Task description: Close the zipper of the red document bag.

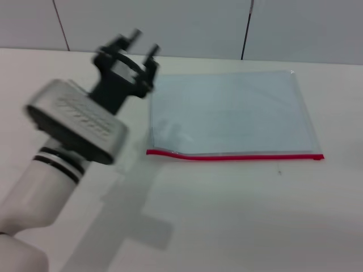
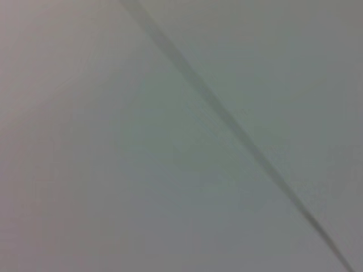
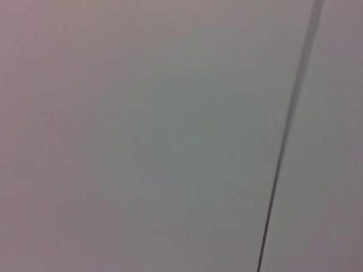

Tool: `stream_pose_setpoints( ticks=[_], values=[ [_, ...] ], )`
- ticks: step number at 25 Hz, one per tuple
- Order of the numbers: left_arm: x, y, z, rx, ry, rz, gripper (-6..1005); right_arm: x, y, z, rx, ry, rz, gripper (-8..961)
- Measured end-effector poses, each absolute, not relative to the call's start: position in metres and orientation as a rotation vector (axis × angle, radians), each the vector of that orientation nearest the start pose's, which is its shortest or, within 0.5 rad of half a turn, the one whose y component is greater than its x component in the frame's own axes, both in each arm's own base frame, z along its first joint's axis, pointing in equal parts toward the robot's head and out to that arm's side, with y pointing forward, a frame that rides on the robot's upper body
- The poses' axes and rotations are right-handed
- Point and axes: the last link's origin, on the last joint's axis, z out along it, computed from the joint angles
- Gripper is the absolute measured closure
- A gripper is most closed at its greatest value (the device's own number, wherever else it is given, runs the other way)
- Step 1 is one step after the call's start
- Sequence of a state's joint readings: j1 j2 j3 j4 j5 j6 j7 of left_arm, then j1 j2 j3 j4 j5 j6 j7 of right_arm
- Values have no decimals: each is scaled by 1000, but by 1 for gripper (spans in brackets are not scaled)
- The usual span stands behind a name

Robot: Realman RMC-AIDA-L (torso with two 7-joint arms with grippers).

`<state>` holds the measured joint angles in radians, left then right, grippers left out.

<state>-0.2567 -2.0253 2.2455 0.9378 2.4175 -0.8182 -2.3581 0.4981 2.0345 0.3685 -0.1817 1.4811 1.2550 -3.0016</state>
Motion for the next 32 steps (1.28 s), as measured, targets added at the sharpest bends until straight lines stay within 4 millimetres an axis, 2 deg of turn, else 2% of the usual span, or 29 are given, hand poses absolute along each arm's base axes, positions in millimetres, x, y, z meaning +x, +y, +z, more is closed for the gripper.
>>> stream_pose_setpoints(
  ticks=[1, 4, 8, 15, 19, 25, 32],
  values=[
    [-204, 335, -35, -1688, 73, -501, 716, 374, 330, 86, -1387, 313, 493, 346],
    [-217, 331, -17, -1592, -11, -633, 662, 367, 317, 84, -1345, 280, 587, 291],
    [-233, 325, 3, -1472, -63, -741, 591, 360, 310, 77, -1332, 280, 656, 217],
    [-261, 320, 34, -1231, -196, -800, 303, 352, 304, 65, -1306, 397, 833, 104],
    [-272, 320, 40, -1195, -269, -859, 125, 352, 304, 65, -1301, 428, 876, 66],
    [-282, 325, 42, -1208, -326, -894, 112, 352, 302, 64, -1310, 427, 876, 69],
    [-282, 328, 41, -1216, -314, -884, 112, 351, 303, 64, -1313, 433, 890, 71]
  ],
)
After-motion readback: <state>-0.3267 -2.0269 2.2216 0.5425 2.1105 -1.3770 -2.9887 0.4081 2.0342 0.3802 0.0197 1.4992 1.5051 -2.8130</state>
